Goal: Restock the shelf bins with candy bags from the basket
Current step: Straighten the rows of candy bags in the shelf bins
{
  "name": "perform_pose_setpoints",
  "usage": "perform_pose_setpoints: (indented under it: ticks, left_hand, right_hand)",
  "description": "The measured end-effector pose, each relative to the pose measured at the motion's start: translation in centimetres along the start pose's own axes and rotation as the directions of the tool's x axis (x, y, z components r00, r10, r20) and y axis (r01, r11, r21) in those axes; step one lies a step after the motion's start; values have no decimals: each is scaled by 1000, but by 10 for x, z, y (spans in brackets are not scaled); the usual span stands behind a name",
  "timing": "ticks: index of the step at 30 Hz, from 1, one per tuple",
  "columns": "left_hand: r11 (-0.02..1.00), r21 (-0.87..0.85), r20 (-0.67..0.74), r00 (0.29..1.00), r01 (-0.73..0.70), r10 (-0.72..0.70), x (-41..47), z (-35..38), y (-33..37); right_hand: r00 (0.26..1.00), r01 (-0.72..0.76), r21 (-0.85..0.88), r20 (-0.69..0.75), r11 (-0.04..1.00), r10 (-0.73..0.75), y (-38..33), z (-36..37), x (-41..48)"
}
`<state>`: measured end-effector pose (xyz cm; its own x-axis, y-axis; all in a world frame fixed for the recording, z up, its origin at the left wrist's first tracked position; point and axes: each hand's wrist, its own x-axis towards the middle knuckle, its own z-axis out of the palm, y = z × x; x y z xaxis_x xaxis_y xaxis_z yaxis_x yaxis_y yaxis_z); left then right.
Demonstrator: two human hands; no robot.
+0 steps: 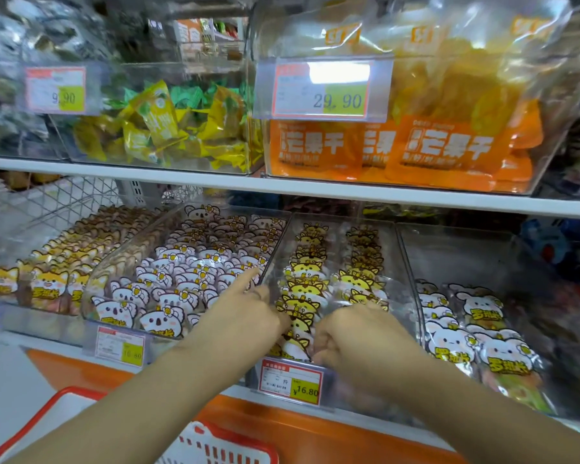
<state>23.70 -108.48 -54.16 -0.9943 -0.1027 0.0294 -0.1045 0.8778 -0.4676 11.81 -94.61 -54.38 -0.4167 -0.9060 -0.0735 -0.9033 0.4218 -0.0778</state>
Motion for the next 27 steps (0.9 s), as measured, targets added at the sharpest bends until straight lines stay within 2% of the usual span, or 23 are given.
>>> perform_pose_setpoints:
  ticks: [2, 3, 5, 7, 9, 11, 16, 18, 21, 23, 27]
  left_hand:
    - [996, -44, -35, 996, 83, -84, -9, 5, -1]
    - [986, -110, -61, 989, 128, -135, -11, 9, 0]
    - [956, -251, -150, 969, 154, -196, -12, 10, 10]
    - [909, -393, -153, 964, 141, -216, 0, 5, 23]
    - [879, -453, 7, 986, 150, -165, 15, 10, 36]
    - [880, -445, 74, 986, 165, -147, 23, 19, 41]
    - [904, -385, 84, 983, 185, -165, 18, 23, 42]
    - [893, -401, 95, 979, 205, -182, 18, 19, 43]
    - [871, -438, 77, 975, 223, -210, 30, 3, 47]
    - [863, -466, 75, 980, 196, -182, 42, -2, 54]
    - [870, -459, 145, 981, 180, -126, 58, -3, 63]
  right_hand:
    - [978, 40, 36, -205, 999, -32, 9, 1, -11]
    - [951, 29, -44, -308, 999, -41, 15, 6, -16]
    - [931, -82, -137, -365, 987, 26, 23, 17, -21]
    - [977, -84, -187, -207, 979, 45, 30, 23, -20]
    - [996, -76, -215, -59, 974, 65, 36, 20, -19]
    - [997, -63, -271, -57, 960, 49, 42, 16, -18]
    - [996, -25, -300, 71, 954, 48, 54, 12, -27]
    - [991, -9, -237, 127, 971, 40, 55, 6, -32]
    - [999, -39, -72, 17, 997, 41, 57, -9, -27]
    - [996, -88, -27, -20, 996, 87, 63, -15, -16]
    - [995, -81, -164, 47, 983, 90, 84, -11, 15]
